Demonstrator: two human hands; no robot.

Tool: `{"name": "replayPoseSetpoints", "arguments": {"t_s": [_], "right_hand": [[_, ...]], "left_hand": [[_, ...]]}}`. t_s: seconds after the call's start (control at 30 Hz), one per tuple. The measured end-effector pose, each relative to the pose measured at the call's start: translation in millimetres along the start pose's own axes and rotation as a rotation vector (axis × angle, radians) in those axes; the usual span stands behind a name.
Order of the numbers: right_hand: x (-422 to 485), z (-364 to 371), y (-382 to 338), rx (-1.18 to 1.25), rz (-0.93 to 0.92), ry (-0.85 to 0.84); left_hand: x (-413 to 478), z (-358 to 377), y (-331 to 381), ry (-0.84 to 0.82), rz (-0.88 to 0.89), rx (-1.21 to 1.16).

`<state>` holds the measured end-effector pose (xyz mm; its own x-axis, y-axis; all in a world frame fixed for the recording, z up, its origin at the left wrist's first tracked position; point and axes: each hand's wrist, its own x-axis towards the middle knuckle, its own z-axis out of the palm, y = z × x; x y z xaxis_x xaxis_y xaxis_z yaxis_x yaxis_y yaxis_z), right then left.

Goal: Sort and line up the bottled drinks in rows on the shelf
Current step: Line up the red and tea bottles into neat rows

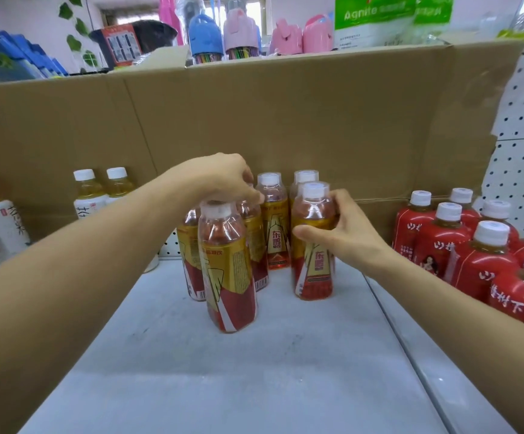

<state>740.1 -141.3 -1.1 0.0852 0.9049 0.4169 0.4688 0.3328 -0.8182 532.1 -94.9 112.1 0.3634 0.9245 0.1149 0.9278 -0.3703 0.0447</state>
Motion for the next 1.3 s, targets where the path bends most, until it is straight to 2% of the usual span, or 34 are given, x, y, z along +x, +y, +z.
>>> {"name": "replayPoseSetpoints", "arguments": {"t_s": [0.07, 0.2, 0.47, 0.63, 0.73, 0.8, 1.17, 1.3], "right_hand": [[1.7, -8.5, 3.4, -0.04, 0.035, 0.018], [4.3, -20.8, 2.4, -0.07, 0.035, -0.068], [8.9, -22.0, 3.8, -0.09, 0.003, -0.078], [8.8, -19.1, 4.4, -0.078, -0.004, -0.048], [9.6, -13.3, 5.6, -0.041, -0.012, -0.004], [10.2, -10.4, 5.6, -0.031, -0.013, 0.007], [11.2, -9.6, 6.3, -0.04, -0.002, -0.018], [10.6, -11.4, 4.9, -0.076, 0.012, -0.055]], "left_hand": [[4.3, -3.6, -0.4, -0.018, -0.009, 0.024], [10.4, -9.1, -4.1, -0.094, 0.113, -0.045], [14.8, -16.6, -4.8, -0.277, 0.28, -0.281], [15.0, -13.5, 6.0, -0.324, 0.234, -0.294], [15.3, -3.0, 12.0, -0.21, 0.186, -0.089], [15.7, 2.3, 13.0, -0.101, 0.166, -0.039], [17.1, 2.5, 9.1, -0.152, 0.248, -0.243], [9.4, 3.7, 6.2, -0.086, 0.24, -0.228]]}}
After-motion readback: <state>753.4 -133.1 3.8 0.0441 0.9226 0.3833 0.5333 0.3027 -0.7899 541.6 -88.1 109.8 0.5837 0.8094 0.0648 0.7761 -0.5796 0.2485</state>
